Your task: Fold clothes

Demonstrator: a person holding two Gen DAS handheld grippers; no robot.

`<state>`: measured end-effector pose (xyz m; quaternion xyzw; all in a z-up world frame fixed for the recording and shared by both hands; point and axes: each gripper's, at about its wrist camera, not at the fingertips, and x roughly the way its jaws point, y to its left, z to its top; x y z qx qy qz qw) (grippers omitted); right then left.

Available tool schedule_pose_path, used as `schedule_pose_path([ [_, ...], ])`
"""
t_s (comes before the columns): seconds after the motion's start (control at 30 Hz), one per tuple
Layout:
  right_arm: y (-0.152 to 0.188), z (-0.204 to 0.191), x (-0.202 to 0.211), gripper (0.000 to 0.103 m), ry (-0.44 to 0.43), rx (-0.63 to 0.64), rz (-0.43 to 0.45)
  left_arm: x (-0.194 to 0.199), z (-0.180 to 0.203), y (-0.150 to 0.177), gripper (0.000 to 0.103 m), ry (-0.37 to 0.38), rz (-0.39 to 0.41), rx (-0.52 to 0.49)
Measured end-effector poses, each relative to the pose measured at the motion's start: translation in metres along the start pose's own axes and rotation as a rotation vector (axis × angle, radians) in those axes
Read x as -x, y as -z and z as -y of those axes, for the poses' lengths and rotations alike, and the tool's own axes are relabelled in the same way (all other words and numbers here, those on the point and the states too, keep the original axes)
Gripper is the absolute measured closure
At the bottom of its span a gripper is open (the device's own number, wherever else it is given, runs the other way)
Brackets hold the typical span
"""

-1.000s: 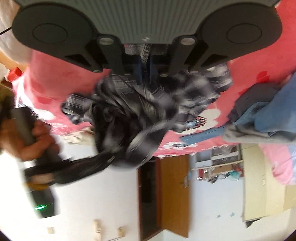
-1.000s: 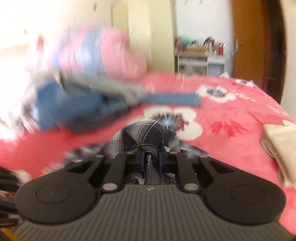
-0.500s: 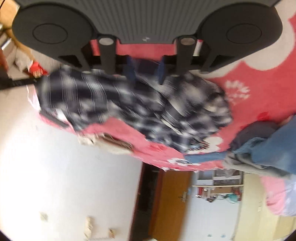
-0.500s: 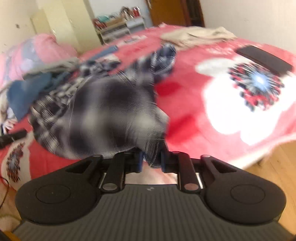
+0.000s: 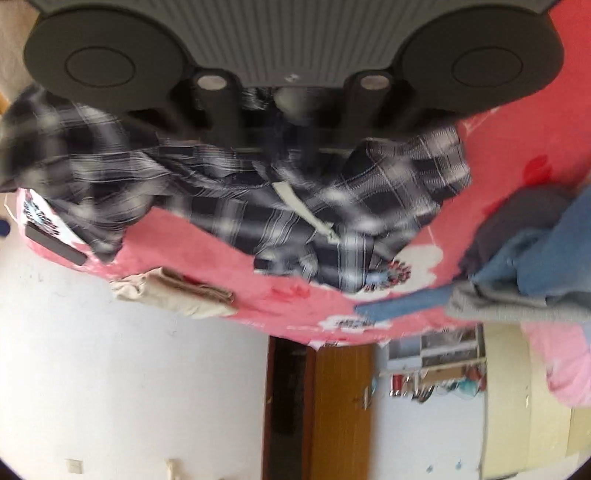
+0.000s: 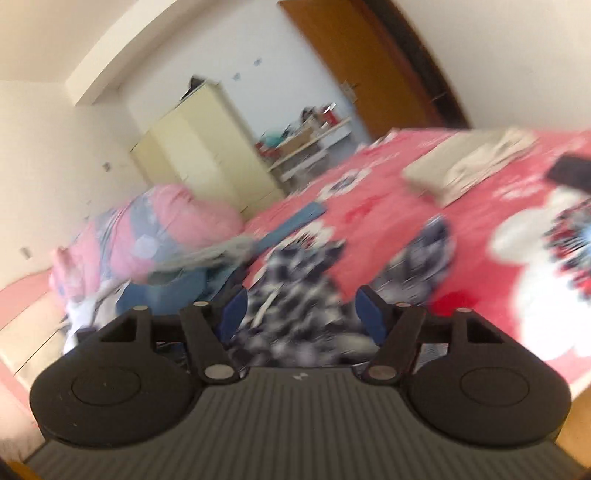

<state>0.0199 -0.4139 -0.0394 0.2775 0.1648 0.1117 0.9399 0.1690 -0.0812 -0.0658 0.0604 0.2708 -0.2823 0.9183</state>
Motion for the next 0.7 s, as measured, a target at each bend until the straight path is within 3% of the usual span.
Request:
schedule_pose_path([
  [0.23,0.025,-0.035,-0.055,0.037,-0.114,0.131,-0.111,0.077,-0.017,0.026,0.097,0.144,0.080,0.072],
  [0.5,0.014,-0.076,-0.081,0.037,-0.242,0.212,-0.167,0.121,-0.038,0.078,0.096,0.123,0.008,0.173],
  [0.6,0.021,-0.086,-0.105,0.037,-0.255,0.198,-0.258,0.130,-0.047,0.096,0.089,0.103,-0.031,0.227],
  [0.7,0.050,-0.090,-0.122,0.037,-0.262,0.136,-0.431,0.139,-0.055,0.107,0.069,0.118,-0.032,0.309],
])
